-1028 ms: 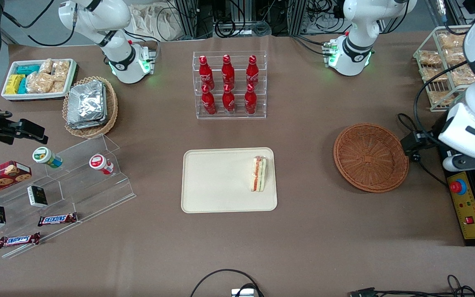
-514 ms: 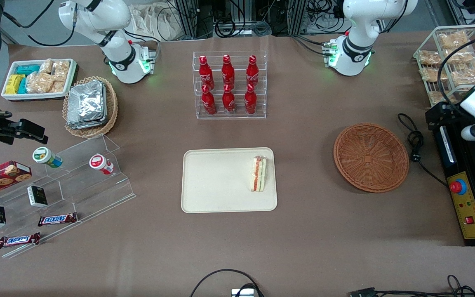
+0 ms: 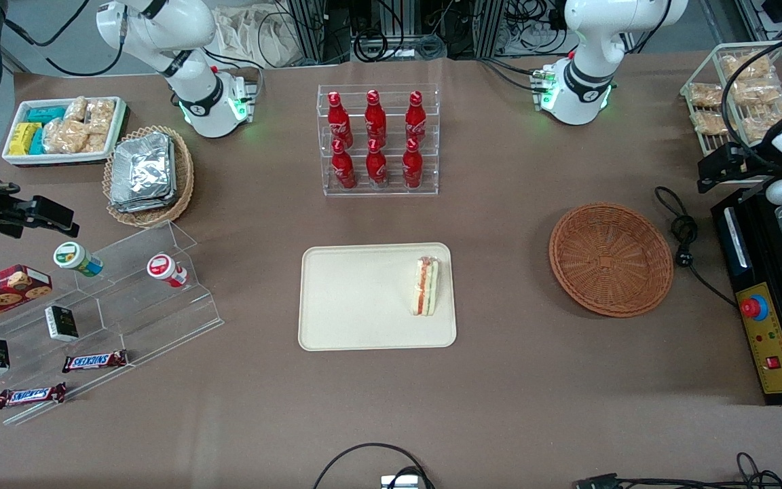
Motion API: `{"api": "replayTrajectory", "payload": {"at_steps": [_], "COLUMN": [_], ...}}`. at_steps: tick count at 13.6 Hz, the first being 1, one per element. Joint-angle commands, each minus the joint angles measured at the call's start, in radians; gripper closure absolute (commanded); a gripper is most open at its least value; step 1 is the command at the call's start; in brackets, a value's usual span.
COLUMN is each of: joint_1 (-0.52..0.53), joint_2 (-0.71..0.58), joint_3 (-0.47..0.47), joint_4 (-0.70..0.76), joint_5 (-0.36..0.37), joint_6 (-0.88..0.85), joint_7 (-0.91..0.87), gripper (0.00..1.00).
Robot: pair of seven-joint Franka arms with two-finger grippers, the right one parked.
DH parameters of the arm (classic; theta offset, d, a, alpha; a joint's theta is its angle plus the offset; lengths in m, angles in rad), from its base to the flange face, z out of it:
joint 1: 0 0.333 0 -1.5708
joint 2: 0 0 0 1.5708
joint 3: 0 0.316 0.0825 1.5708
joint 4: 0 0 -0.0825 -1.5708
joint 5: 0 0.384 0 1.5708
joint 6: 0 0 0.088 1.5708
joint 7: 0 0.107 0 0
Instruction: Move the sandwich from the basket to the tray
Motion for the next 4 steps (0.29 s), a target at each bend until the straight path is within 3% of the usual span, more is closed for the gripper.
{"api": "replayTrajectory", "payload": {"at_steps": [1,4], "joint_1": [0.000,0.001], "joint_2": [-0.011,-0.011], "joint_3": [0.003,0.004], "joint_4": [0.002,0.000], "joint_5": [-0.019,-0.016], "joint_6": [-0.014,-0.020], "joint_7": [0.011,0.013], "gripper": [0.00,0.00]}}
